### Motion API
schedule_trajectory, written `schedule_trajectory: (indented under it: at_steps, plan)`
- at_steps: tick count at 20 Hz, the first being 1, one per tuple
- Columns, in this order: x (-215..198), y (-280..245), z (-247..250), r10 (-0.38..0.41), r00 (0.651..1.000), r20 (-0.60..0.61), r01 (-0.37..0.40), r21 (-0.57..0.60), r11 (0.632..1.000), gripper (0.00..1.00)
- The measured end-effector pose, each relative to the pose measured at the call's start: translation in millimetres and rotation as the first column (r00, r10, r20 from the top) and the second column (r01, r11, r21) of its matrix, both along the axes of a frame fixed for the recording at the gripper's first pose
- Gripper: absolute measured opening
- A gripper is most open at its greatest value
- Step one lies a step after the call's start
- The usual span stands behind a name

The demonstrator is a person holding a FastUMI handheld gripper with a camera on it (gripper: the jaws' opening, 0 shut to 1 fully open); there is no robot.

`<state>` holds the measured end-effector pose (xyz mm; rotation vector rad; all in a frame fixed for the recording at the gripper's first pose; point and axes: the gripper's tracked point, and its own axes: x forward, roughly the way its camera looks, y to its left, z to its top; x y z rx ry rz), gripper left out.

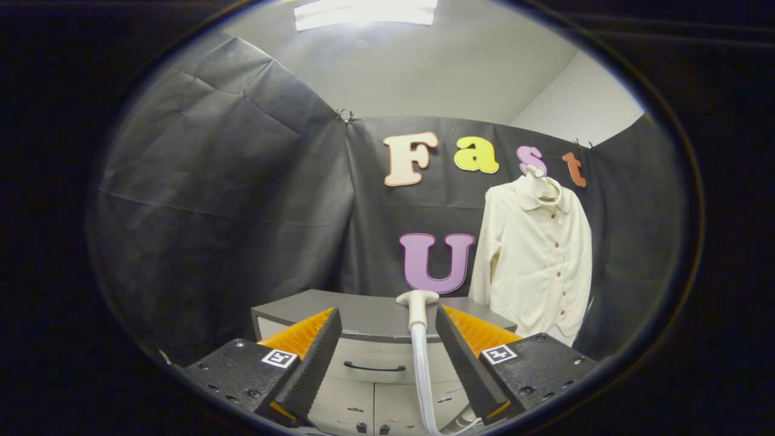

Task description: Iron the clothes twice with a garment steamer, once on the left side and once on the right side.

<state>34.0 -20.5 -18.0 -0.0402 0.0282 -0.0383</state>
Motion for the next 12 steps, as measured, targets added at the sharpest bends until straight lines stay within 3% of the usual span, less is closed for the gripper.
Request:
schedule_trajectory:
  at_steps: [12]
  plan:
    - [61,-19,-12,-0.051,0.998,-0.020,0.051,-0.010,0.999,0.95]
